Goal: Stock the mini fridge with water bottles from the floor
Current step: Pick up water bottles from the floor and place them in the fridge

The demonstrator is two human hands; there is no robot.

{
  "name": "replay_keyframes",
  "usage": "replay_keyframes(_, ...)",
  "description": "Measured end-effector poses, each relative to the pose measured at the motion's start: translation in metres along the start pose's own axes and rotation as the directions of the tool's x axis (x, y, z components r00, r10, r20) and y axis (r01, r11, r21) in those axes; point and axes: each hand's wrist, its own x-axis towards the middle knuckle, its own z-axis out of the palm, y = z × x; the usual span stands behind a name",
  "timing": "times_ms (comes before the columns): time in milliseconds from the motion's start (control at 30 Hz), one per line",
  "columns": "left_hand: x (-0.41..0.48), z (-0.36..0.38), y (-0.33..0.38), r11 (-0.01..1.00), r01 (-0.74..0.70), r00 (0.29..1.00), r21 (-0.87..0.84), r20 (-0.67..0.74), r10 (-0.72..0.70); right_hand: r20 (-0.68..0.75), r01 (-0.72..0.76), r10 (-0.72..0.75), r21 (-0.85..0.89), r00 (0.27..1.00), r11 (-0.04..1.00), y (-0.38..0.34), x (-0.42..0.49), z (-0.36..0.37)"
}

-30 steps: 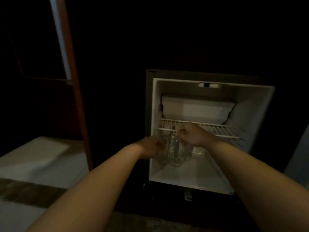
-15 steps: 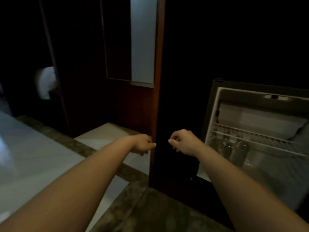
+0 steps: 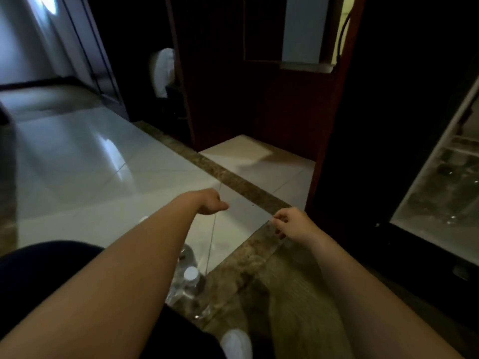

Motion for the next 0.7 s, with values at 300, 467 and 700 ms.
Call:
replay_keyframes(300,-0.012,0.065,-0.04,0.984,0.126,0.946,0.128,0.282,-0.158,0.21,-0.005,0.015,-0.045,0.978,0.999,-0.001,-0.001,0.092)
replay_keyframes(467,-0.027,0.115,-0.062,0.976,0.206,0.954,0.073,0.206,-0.217,0.323,-0.01,0.054,-0.135,0.945,0.991,0.01,-0.013,0.123)
replay_keyframes(700,-0.033,0.171,-0.061,0.943,0.271,0.932,-0.194,-0.193,-0.308,0.352,0.033,0.03,-0.173,0.936,0.984,0.009,-0.017,0.133)
